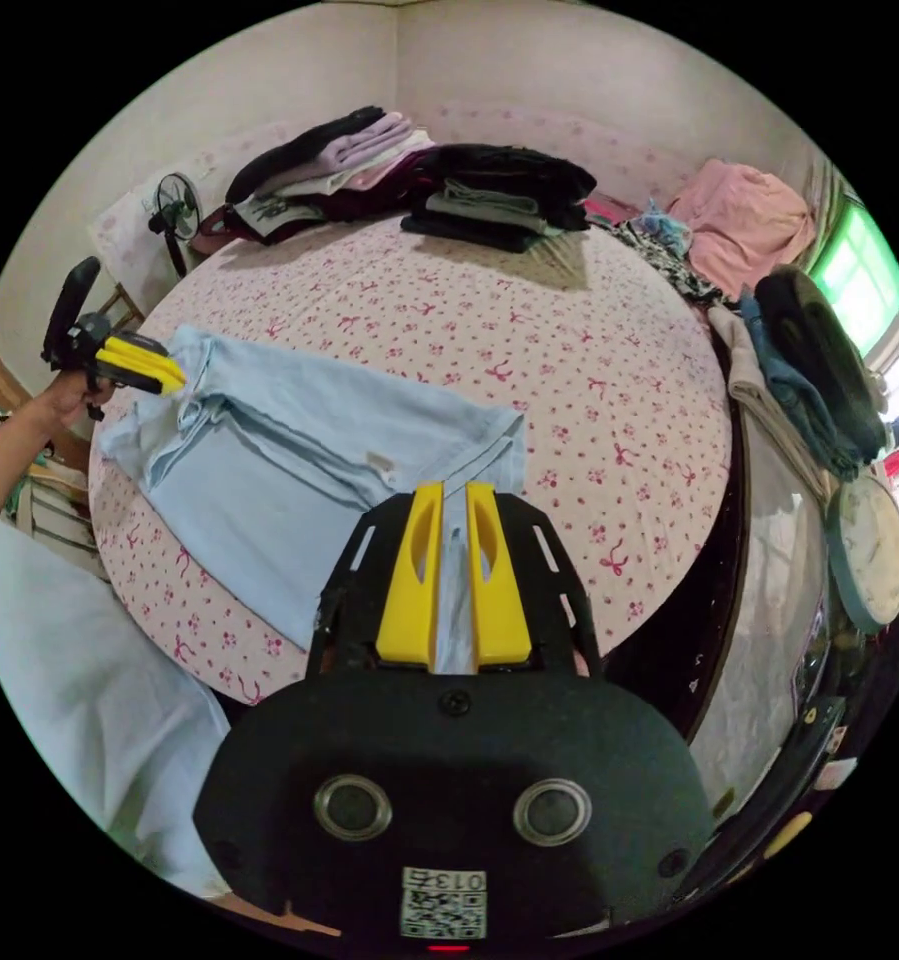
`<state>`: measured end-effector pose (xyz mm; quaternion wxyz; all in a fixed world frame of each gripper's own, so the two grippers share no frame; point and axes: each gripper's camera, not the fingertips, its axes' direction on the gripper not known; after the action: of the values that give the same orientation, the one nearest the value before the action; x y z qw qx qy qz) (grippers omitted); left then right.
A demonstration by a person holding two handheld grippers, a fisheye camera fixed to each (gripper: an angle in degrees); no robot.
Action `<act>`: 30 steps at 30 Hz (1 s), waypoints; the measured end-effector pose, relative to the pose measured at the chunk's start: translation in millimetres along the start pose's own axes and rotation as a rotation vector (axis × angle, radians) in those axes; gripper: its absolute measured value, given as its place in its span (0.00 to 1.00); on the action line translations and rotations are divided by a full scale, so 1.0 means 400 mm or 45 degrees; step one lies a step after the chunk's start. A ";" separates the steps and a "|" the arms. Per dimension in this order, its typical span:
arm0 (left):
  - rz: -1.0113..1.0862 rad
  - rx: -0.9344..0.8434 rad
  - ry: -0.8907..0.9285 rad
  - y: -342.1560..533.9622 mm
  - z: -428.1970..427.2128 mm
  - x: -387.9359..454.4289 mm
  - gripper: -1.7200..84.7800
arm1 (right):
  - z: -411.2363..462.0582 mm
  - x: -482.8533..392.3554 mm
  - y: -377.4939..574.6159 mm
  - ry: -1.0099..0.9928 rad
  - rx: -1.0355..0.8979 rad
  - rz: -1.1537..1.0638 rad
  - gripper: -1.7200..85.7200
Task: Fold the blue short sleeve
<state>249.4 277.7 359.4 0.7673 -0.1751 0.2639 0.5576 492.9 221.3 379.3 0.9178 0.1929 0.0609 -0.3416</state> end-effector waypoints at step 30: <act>-0.133 -0.006 -0.125 -0.004 0.124 0.084 0.02 | 0.090 -0.045 -0.182 -0.093 -0.077 -0.036 0.02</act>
<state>269.5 330.8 378.8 0.8070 -0.1628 0.2151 0.5253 430.9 167.5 394.0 0.9200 0.1514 0.0404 -0.3592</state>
